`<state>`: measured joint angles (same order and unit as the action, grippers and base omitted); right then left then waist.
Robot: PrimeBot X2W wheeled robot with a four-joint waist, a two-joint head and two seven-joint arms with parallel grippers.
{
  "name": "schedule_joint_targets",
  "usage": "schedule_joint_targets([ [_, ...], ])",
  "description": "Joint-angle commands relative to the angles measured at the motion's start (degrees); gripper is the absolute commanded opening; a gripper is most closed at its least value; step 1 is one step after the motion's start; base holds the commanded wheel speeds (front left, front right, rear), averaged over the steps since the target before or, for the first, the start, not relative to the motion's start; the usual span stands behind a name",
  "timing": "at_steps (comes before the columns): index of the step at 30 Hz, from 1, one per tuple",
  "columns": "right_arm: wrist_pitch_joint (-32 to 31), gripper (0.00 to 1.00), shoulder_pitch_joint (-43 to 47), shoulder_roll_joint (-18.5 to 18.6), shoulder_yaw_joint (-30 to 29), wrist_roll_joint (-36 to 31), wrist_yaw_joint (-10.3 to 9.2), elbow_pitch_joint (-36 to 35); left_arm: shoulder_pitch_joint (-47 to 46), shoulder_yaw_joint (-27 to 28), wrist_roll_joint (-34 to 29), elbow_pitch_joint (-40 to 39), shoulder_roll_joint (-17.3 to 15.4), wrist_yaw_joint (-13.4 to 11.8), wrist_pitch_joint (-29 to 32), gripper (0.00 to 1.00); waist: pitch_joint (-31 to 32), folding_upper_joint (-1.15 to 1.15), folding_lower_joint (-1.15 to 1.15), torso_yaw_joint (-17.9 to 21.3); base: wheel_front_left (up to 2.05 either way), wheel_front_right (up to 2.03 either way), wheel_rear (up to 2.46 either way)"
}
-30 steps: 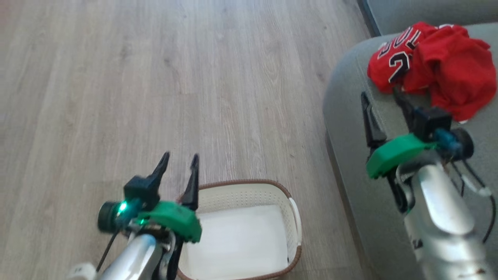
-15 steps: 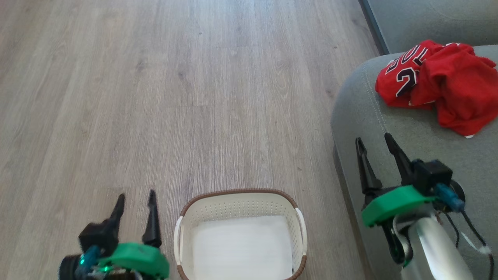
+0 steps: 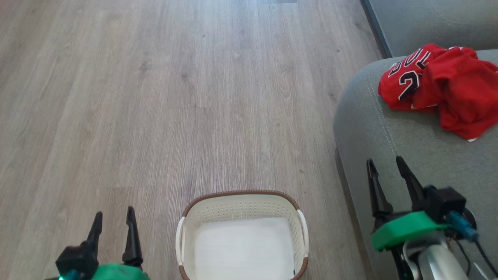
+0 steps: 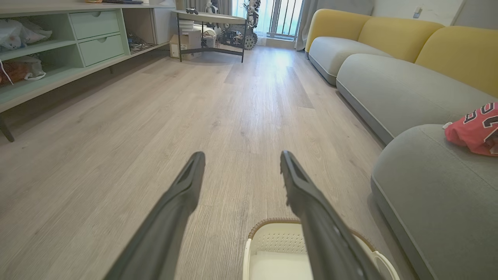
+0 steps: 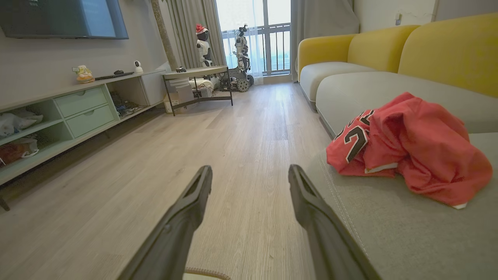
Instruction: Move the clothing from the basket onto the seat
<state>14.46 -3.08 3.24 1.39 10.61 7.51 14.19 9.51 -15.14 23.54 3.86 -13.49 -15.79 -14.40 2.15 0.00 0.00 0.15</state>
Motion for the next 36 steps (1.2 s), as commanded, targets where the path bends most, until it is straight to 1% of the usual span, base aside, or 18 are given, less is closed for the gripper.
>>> schedule_joint_targets([
  [1, 0.5, 1.00, -0.8, -0.4, 0.6, 0.6, -0.02, -2.1, -1.4, 2.9, -0.7, -2.0, 0.2, 0.4, -0.6, 1.00, 0.0, 0.00, 0.00, -0.1, 0.00, 0.00, 0.00],
  [20, 0.5, 1.00, 0.2, -0.4, 0.8, 0.6, -0.02, 0.4, 0.2, 6.2, -4.6, -0.7, 4.0, 4.3, -0.6, 1.00, 0.6, 0.00, 0.00, 0.1, 0.00, 0.00, 0.00],
  [36, 0.5, 1.00, 0.5, -0.4, 1.0, 0.5, -0.02, 1.7, 0.9, 8.7, -6.6, -0.4, 6.1, 6.7, -0.6, 1.00, 0.8, 0.00, 0.00, -0.2, 0.00, 0.00, 0.00],
])
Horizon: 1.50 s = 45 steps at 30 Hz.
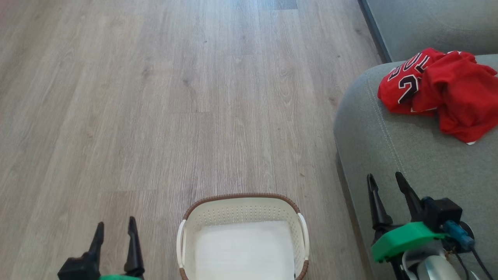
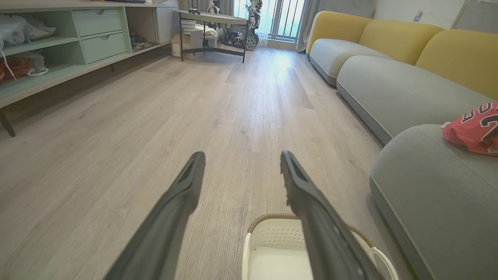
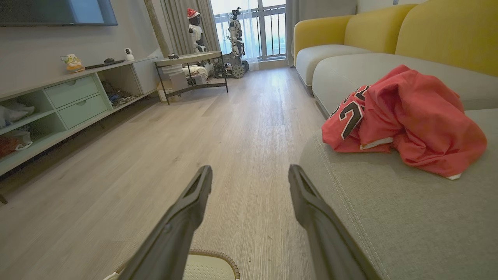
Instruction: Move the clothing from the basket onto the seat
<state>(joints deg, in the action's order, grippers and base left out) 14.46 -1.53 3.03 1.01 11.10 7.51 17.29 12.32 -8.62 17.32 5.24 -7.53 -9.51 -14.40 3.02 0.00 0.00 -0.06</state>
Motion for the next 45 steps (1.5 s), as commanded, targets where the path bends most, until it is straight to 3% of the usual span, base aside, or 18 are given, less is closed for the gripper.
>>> schedule_joint_targets([
  [1, 0.5, 1.00, -1.0, -0.1, 1.3, 0.0, -0.02, -1.4, -1.9, 2.2, -0.4, -1.8, 0.3, 0.6, -0.6, 1.00, -0.1, 0.00, 0.00, 0.0, 0.00, 0.00, 0.00],
  [2, 0.0, 0.00, 0.0, 0.0, 0.0, 0.0, 0.00, 0.3, 0.0, 0.0, 0.0, 0.1, 0.3, 0.5, 0.0, 0.00, 0.0, 0.00, 0.00, 0.0, 0.00, 0.00, 0.00],
  [7, -0.4, 0.00, 1.5, 0.0, 0.0, 0.5, 0.00, 4.4, 0.4, -0.2, 0.6, 4.2, 1.1, 0.6, 0.3, 0.00, -0.1, 0.00, 0.00, 0.0, 0.00, 0.00, 0.00],
  [45, -6.5, 0.00, -0.3, 0.0, -2.2, 24.5, -0.01, 2.1, -5.3, 3.8, 23.2, 5.7, 1.7, 5.5, 6.0, 0.00, -1.0, 0.00, 0.00, 0.0, 0.00, 0.00, 0.00],
])
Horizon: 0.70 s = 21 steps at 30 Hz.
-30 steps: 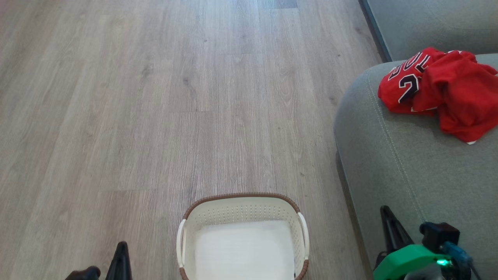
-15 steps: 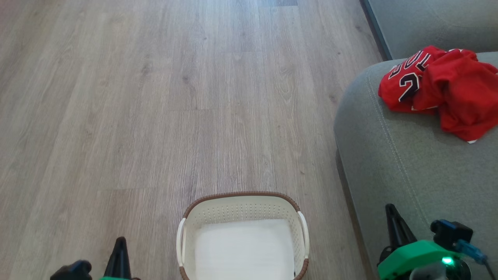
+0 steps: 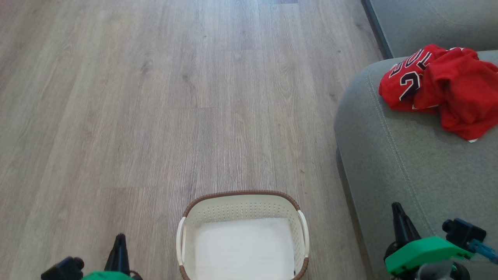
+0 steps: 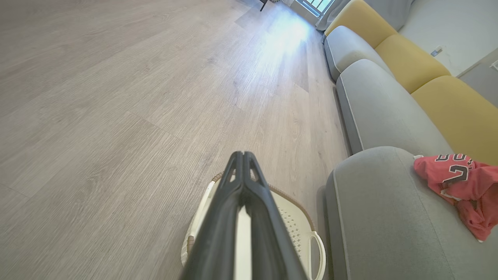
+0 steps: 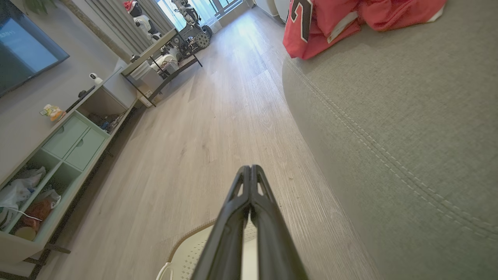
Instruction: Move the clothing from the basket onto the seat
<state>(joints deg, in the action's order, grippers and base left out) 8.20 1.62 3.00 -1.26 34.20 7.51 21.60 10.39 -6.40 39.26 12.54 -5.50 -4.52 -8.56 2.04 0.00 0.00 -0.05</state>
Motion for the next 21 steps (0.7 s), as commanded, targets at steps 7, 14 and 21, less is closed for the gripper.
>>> schedule_joint_targets([
  [7, -1.4, 0.00, -3.8, 0.0, -0.4, 6.0, -0.01, -2.7, -4.4, 2.4, 5.5, -1.4, -0.1, 1.4, 1.3, 0.00, -0.2, 0.00, 0.00, 0.0, 0.00, 0.00, 0.00],
  [14, -2.6, 0.00, -4.2, 0.0, -0.8, 10.5, -0.01, -3.1, -5.4, 3.2, 9.7, -1.2, 0.0, 2.3, 2.4, 0.00, -0.4, 0.00, 0.00, 0.0, 0.00, 0.00, 0.00],
  [21, -3.7, 0.00, -4.5, 0.0, -1.3, 15.0, -0.01, -3.5, -6.5, 4.1, 13.9, -0.9, 0.2, 3.2, 3.6, 0.00, -0.6, 0.00, 0.00, 0.0, 0.00, 0.00, 0.00],
])
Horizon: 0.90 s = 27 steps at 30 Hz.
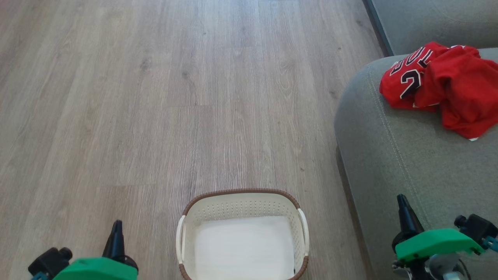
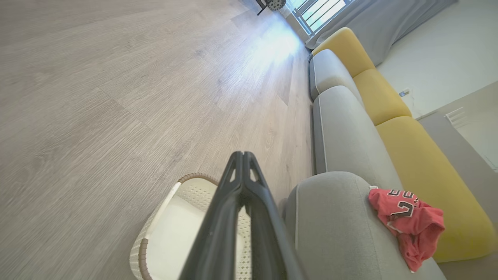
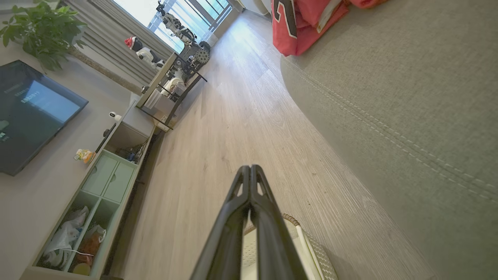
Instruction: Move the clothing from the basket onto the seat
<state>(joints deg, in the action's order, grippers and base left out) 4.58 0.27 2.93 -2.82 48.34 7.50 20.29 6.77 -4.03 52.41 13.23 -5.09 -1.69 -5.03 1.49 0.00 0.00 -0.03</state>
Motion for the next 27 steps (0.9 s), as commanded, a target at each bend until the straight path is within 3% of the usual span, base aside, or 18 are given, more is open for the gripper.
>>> schedule_joint_targets([
  [1, -0.3, 0.00, -3.2, 0.0, 0.2, 1.5, 0.00, -2.3, -3.0, 1.8, 1.3, -1.6, -0.2, 0.5, 0.2, 0.00, 0.0, 0.00, 0.00, 0.0, 0.00, 0.00, 0.00],
  [27, -4.6, 0.00, -4.5, 0.0, -1.3, 18.4, 0.00, -3.8, -7.0, 5.0, 16.9, -0.6, 0.6, 4.0, 4.5, 0.00, -0.7, 0.00, 0.00, 0.0, 0.00, 0.00, 0.00],
])
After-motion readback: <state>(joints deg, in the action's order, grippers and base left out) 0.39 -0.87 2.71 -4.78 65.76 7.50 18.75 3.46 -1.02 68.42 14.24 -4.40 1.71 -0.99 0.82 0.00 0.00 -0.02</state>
